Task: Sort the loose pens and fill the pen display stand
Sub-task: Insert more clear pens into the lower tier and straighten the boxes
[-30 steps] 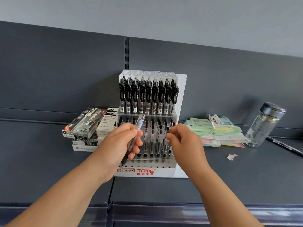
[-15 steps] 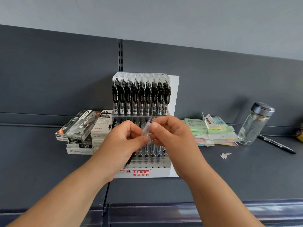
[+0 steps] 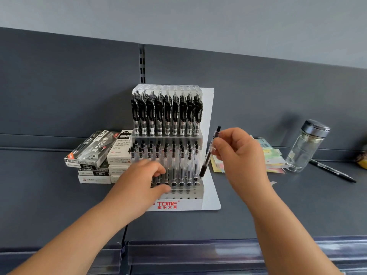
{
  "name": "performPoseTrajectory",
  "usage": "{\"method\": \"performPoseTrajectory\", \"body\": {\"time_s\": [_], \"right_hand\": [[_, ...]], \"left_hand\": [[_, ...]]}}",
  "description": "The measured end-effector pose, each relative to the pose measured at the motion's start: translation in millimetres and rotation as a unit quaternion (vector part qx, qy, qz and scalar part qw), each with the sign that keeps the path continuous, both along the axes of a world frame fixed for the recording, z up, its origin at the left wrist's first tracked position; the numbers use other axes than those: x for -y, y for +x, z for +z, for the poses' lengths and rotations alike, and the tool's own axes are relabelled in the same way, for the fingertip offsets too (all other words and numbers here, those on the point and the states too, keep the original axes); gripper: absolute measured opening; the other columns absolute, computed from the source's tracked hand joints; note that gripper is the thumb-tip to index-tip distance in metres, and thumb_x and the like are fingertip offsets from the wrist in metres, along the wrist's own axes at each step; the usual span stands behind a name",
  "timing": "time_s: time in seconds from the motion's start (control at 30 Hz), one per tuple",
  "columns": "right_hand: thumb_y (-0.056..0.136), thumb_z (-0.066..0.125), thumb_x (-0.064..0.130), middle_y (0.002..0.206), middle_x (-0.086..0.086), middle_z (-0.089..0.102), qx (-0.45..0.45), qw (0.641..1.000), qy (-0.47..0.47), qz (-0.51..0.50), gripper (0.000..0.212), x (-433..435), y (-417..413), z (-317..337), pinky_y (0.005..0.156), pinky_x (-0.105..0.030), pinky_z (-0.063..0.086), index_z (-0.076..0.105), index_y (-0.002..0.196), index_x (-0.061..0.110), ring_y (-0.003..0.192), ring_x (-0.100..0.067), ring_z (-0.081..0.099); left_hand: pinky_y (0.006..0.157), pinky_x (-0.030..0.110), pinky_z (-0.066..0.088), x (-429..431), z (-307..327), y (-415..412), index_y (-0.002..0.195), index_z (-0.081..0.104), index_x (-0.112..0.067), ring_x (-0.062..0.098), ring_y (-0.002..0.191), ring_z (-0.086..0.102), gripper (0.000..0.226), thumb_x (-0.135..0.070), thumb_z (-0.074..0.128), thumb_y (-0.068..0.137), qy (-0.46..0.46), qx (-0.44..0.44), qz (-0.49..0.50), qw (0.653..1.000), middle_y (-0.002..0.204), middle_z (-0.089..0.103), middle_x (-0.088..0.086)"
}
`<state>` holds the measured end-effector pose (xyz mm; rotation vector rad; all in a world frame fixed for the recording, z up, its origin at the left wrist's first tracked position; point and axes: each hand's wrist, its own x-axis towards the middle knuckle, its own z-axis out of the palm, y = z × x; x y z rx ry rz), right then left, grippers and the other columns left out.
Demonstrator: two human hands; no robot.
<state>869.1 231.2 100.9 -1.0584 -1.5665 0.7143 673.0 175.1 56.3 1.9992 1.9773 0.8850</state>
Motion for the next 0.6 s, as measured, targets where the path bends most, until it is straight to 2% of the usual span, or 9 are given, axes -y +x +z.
{"method": "performPoseTrajectory", "body": {"time_s": [0.1,0.2,0.33,0.47,0.6], "right_hand": [[0.091,0.060,0.016,0.071,0.011,0.066,0.038,0.999,0.017,-0.011,0.019,-2,-2,-9,0.068,-0.025,0.051,0.058,0.079,0.031,0.070,-0.011,0.062],[0.091,0.060,0.018,0.074,0.005,0.066,0.066,0.998,0.017,-0.011,0.020,-5,-6,-16,0.066,-0.025,0.048,0.056,0.078,0.033,0.071,-0.015,0.060],[0.091,0.059,0.019,0.074,0.004,0.066,0.087,0.996,-0.003,-0.004,0.013,-8,-9,-24,0.061,-0.022,0.044,0.059,0.082,0.028,0.068,-0.013,0.057],[0.092,0.057,0.020,0.070,0.005,0.063,0.151,0.988,-0.032,-0.009,0.013,-10,-12,-35,0.057,-0.024,0.040,0.058,0.080,0.024,0.063,-0.011,0.053],[0.093,0.056,0.020,0.072,0.004,0.065,0.159,0.986,-0.053,-0.020,0.011,-13,-13,-43,0.064,-0.029,0.046,0.059,0.082,0.022,0.074,-0.017,0.060]], "left_hand": [[0.091,0.018,0.032,2,-8,-2,0.123,0.053,-0.031,0.003,0.112,0.041,0.043,-0.047,0.062,0.085,0.003,-0.091,-0.007,0.996,0.112,0.046,-0.018],[0.095,0.019,0.031,2,-14,-6,0.128,0.051,-0.030,0.005,0.115,0.039,0.046,-0.049,0.060,0.086,0.001,-0.134,-0.007,0.991,0.115,0.047,-0.015],[0.097,0.019,0.031,3,-19,-10,0.131,0.050,-0.030,0.005,0.117,0.038,0.046,-0.045,0.058,0.088,0.000,-0.147,-0.005,0.989,0.115,0.045,-0.015],[0.097,0.020,0.033,3,-22,-11,0.131,0.051,-0.029,0.006,0.117,0.038,0.044,-0.042,0.058,0.089,0.009,-0.150,-0.004,0.989,0.117,0.046,-0.014],[0.097,0.021,0.034,2,-25,-11,0.130,0.051,-0.029,0.006,0.116,0.039,0.042,-0.040,0.058,0.089,0.017,-0.155,-0.006,0.988,0.116,0.046,-0.014]]}}
